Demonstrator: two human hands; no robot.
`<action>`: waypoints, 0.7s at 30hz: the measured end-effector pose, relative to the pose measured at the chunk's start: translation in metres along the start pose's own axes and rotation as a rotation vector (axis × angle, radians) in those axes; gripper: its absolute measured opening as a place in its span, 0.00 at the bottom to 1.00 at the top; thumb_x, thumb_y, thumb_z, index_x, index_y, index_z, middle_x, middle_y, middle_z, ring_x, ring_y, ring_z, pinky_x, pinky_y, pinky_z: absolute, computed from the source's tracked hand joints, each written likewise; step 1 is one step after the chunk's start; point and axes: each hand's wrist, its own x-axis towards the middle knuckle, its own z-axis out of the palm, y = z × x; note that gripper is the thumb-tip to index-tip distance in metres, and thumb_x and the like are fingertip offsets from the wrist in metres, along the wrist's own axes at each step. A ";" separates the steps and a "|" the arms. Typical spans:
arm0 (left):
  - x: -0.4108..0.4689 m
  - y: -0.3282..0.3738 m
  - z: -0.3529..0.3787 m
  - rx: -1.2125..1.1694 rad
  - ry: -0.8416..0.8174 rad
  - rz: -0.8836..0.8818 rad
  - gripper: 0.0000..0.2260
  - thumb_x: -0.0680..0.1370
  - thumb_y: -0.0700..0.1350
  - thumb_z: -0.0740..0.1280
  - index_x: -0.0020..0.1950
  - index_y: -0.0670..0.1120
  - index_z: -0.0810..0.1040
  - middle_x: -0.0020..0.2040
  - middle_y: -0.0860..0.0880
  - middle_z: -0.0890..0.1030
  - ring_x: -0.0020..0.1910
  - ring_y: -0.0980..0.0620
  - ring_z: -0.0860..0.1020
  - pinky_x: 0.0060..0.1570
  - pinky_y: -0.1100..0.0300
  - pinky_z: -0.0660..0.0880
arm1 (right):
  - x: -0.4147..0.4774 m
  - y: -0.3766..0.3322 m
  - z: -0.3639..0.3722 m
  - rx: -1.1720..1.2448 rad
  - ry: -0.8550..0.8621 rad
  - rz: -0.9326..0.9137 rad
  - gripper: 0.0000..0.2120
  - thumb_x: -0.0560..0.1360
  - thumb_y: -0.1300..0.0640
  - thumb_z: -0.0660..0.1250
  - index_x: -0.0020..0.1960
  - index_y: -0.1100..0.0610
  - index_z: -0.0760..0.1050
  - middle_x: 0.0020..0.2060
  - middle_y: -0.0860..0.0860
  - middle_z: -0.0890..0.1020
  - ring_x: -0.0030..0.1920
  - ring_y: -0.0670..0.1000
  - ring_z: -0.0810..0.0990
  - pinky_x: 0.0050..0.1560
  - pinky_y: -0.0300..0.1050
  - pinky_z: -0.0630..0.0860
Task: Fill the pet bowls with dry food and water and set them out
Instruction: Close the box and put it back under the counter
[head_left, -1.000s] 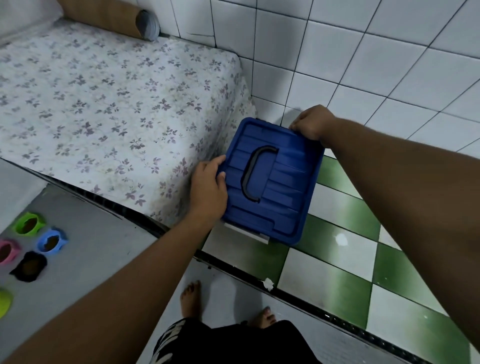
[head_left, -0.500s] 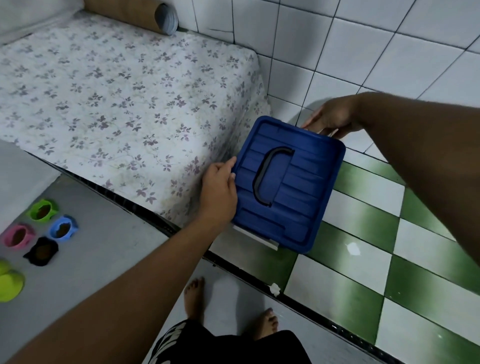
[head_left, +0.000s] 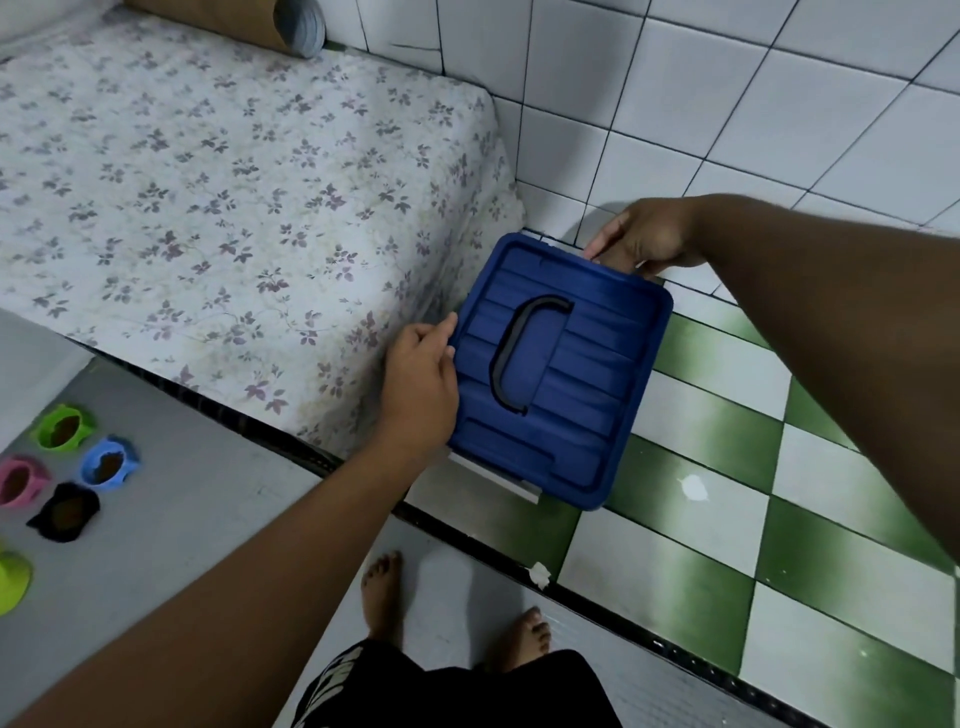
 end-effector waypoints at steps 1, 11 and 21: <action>0.000 0.000 0.000 0.001 0.001 -0.003 0.18 0.84 0.34 0.61 0.74 0.39 0.73 0.53 0.46 0.72 0.48 0.54 0.72 0.48 0.79 0.67 | 0.000 0.002 0.001 0.024 0.013 -0.006 0.10 0.76 0.62 0.72 0.57 0.56 0.81 0.51 0.53 0.84 0.50 0.52 0.80 0.52 0.46 0.77; 0.004 0.005 0.001 -0.011 -0.021 -0.142 0.15 0.84 0.36 0.61 0.70 0.41 0.77 0.55 0.51 0.70 0.52 0.55 0.70 0.46 0.76 0.66 | -0.007 0.010 0.028 0.088 0.184 -0.035 0.16 0.75 0.50 0.72 0.58 0.58 0.80 0.47 0.52 0.81 0.43 0.50 0.77 0.40 0.37 0.74; -0.023 -0.002 -0.010 -0.238 -0.072 -0.396 0.23 0.83 0.52 0.66 0.78 0.48 0.70 0.73 0.48 0.74 0.71 0.51 0.72 0.73 0.54 0.69 | -0.020 0.015 0.054 0.165 0.381 -0.186 0.19 0.73 0.59 0.76 0.62 0.63 0.79 0.53 0.49 0.79 0.53 0.46 0.77 0.57 0.34 0.71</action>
